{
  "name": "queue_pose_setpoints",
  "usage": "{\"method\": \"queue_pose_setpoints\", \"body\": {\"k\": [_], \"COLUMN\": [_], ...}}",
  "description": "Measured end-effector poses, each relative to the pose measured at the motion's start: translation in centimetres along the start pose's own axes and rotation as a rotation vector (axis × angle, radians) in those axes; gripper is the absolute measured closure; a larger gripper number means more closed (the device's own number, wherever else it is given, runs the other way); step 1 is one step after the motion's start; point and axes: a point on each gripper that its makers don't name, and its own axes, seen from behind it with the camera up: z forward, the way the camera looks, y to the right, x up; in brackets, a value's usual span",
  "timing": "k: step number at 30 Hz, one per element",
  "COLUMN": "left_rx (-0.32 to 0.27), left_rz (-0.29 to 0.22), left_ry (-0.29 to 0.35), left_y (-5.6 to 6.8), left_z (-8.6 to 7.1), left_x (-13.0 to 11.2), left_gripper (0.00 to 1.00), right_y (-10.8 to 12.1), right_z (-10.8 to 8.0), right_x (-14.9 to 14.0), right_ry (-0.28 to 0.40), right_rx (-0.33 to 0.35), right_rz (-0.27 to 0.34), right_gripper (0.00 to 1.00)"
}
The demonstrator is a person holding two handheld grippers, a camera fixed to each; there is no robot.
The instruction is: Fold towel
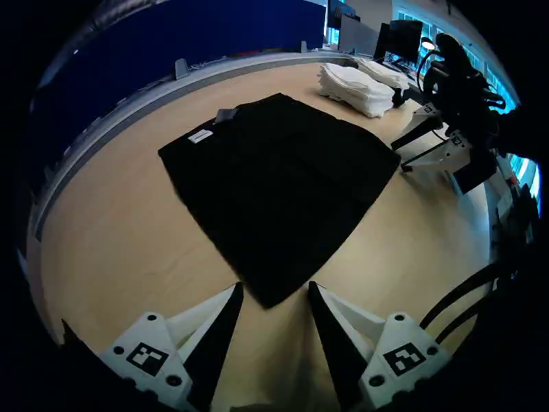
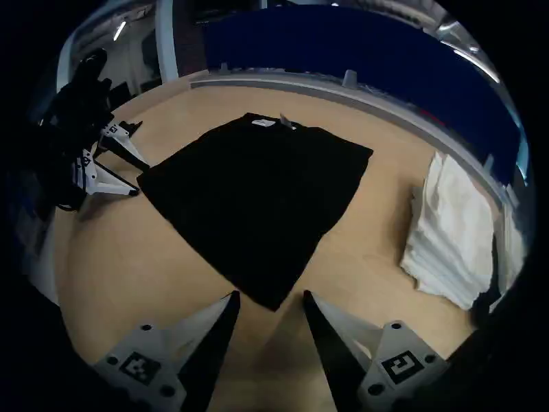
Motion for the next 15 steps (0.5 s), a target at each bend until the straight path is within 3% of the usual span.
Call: {"method": "queue_pose_setpoints", "body": {"k": [3,5,11,15], "left_rx": [0.006,0.011,0.017,0.015], "left_rz": [-0.003,-0.008,-0.016,-0.013], "left_ry": [-0.001,-0.002,-0.008,-0.011], "left_y": [-0.1,-0.19,-0.25,0.02], "left_z": [-0.02,-0.04,0.03,0.03], "left_x": [-0.06,-0.08,-0.12,-0.09], "left_gripper": [0.38,0.43,0.49,0.61], "right_y": [0.22,0.35,0.21,0.16], "right_z": [0.1,0.11,0.1,0.12], "right_x": [0.09,0.03,0.01,0.05], "right_ry": [0.004,0.006,0.006,0.004], "right_rx": [-0.013,-0.021,-0.025,-0.027], "right_rz": [-0.001,-0.002,0.001,0.004], "right_gripper": [0.57,0.65,0.73,0.77]}}
